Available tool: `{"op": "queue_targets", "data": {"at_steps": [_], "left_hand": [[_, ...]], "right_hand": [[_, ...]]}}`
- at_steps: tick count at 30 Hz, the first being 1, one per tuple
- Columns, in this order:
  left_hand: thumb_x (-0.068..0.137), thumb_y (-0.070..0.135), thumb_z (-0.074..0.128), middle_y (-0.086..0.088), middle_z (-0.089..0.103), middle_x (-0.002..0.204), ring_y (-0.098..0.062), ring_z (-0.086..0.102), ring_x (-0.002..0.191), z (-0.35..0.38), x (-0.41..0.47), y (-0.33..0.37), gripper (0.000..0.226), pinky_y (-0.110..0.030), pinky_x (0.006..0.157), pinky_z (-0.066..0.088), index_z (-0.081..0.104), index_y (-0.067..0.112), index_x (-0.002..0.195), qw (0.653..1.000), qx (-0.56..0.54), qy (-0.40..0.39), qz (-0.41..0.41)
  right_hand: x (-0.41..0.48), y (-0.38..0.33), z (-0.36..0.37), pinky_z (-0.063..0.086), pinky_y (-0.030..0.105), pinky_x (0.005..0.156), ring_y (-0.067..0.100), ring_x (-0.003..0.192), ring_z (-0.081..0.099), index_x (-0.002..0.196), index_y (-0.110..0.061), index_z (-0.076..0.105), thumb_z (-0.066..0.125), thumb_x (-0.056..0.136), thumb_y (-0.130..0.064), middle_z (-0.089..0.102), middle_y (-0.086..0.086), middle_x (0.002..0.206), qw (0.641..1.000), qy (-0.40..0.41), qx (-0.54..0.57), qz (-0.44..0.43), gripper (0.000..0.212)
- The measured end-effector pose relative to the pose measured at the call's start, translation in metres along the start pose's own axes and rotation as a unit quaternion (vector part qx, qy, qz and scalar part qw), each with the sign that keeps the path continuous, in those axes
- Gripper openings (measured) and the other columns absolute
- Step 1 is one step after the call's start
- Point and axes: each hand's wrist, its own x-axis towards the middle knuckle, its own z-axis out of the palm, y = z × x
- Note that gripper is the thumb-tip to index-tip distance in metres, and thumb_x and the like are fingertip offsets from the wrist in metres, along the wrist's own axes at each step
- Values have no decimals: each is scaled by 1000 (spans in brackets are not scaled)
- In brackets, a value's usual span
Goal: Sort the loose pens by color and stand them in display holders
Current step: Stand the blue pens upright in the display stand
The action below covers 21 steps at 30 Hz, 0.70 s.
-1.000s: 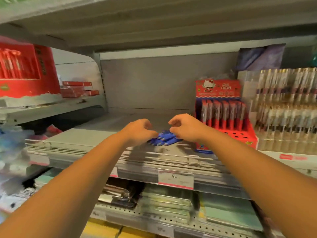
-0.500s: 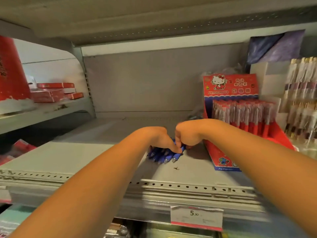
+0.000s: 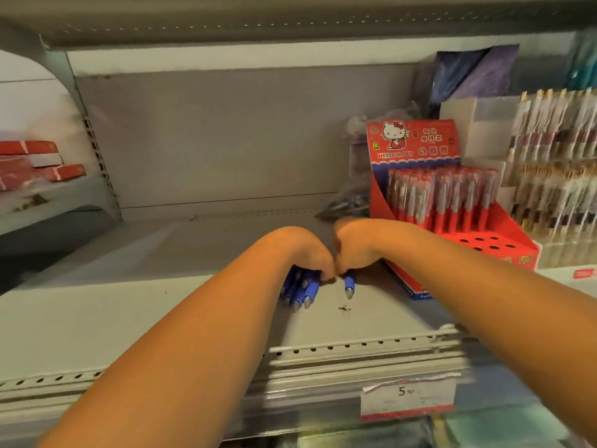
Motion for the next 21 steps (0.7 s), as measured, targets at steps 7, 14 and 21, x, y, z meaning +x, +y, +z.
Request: {"op": "queue_targets", "data": {"at_steps": [7, 14, 21], "left_hand": [[91, 10, 55, -17, 59, 115, -26, 60, 74, 9, -2, -4, 72, -30, 65, 47, 20, 9, 154, 989, 102, 86, 60], [83, 7, 55, -10, 68, 91, -22, 56, 62, 8, -13, -14, 30, -27, 53, 44, 55, 0, 112, 990, 76, 109, 52], [81, 10, 56, 13, 55, 39, -3, 52, 31, -3, -46, -15, 13, -14, 32, 34, 61, 7, 70, 942, -151, 244, 171]], "right_hand": [[-7, 6, 7, 44, 34, 62, 28, 72, 51, 85, -2, 56, 62, 86, -12, 58, 19, 82, 975, 82, 192, 81, 11], [-48, 14, 12, 61, 44, 76, 30, 74, 64, 113, 0, 52, 58, 88, 10, 65, 28, 94, 786, 159, 597, 13, 28], [-89, 21, 9, 50, 27, 54, 15, 59, 59, 105, -4, 61, 44, 89, 10, 66, 10, 83, 639, 247, 728, -33, 27]]}}
